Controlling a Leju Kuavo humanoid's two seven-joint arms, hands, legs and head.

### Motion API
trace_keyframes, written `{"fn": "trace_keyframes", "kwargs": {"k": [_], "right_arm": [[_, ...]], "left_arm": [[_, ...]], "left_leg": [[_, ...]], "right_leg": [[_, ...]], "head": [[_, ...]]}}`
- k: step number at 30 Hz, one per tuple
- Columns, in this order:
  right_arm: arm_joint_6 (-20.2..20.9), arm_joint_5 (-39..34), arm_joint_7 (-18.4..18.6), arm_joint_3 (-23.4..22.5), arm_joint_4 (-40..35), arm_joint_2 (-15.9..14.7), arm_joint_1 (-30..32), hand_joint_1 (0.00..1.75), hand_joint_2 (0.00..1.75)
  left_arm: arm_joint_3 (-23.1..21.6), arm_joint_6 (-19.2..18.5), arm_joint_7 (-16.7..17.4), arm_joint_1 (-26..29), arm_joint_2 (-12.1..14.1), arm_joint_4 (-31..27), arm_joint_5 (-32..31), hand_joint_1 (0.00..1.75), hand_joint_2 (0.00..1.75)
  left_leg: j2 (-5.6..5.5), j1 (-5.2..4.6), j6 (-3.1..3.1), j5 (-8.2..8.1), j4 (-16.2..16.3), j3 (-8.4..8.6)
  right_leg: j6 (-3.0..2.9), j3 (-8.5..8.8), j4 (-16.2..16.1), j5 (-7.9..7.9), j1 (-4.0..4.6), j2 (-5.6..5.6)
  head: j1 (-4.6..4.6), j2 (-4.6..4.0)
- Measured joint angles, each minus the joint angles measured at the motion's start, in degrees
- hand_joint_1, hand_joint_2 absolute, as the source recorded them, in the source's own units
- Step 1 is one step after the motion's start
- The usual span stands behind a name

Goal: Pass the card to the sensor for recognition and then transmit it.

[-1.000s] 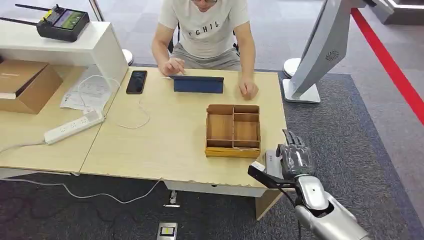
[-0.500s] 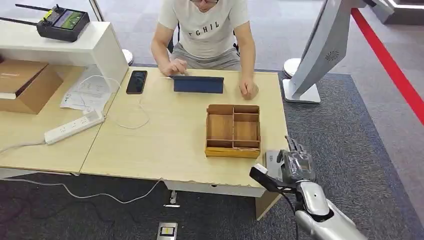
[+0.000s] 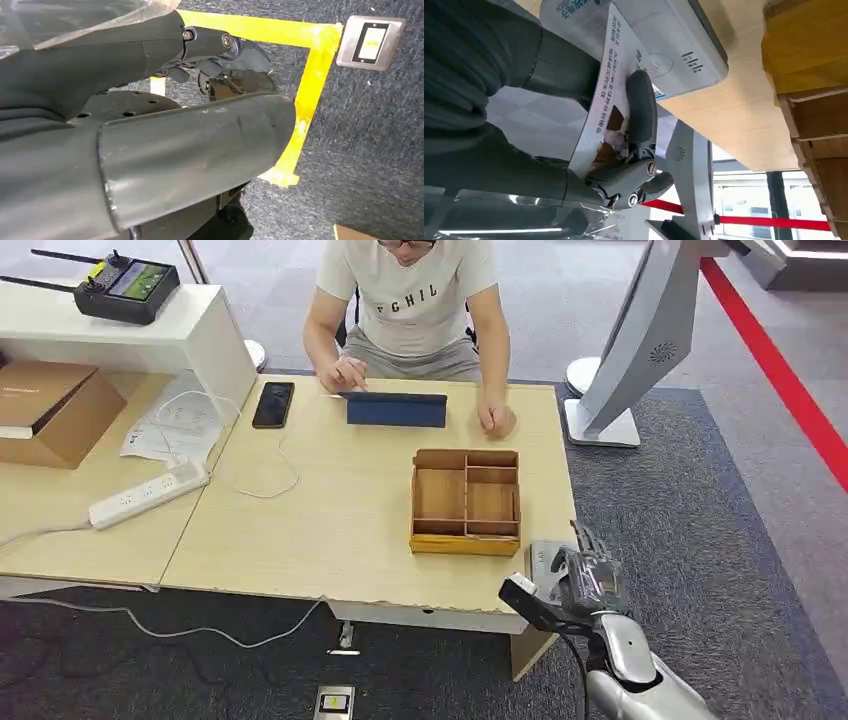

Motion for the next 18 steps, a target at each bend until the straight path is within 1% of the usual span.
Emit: {"fn": "trace_keyframes", "kwargs": {"k": [15,18], "right_arm": [[-0.6,-0.2,0.0,0.6,1.2,0.3,-0.4,1.75,1.75],[-1.0,1.8,0.5,0.9,1.1,0.2,-0.8,1.75,1.75]], "left_arm": [[0.0,-0.4,0.0,0.3,0.0,0.0,0.1,0.0,0.0],[0.0,-0.5,-0.1,0.3,0.0,0.0,0.1,0.0,0.0]], "left_leg": [[0.0,0.0,0.0,0.0,0.0,0.13],[0.0,0.0,0.0,0.0,0.0,0.16]], "right_leg": [[0.0,0.15,0.0,0.0,0.0,0.0],[0.0,0.19,0.0,0.01,0.0,0.0]], "head": [[0.02,0.0],[0.02,0.0]]}}
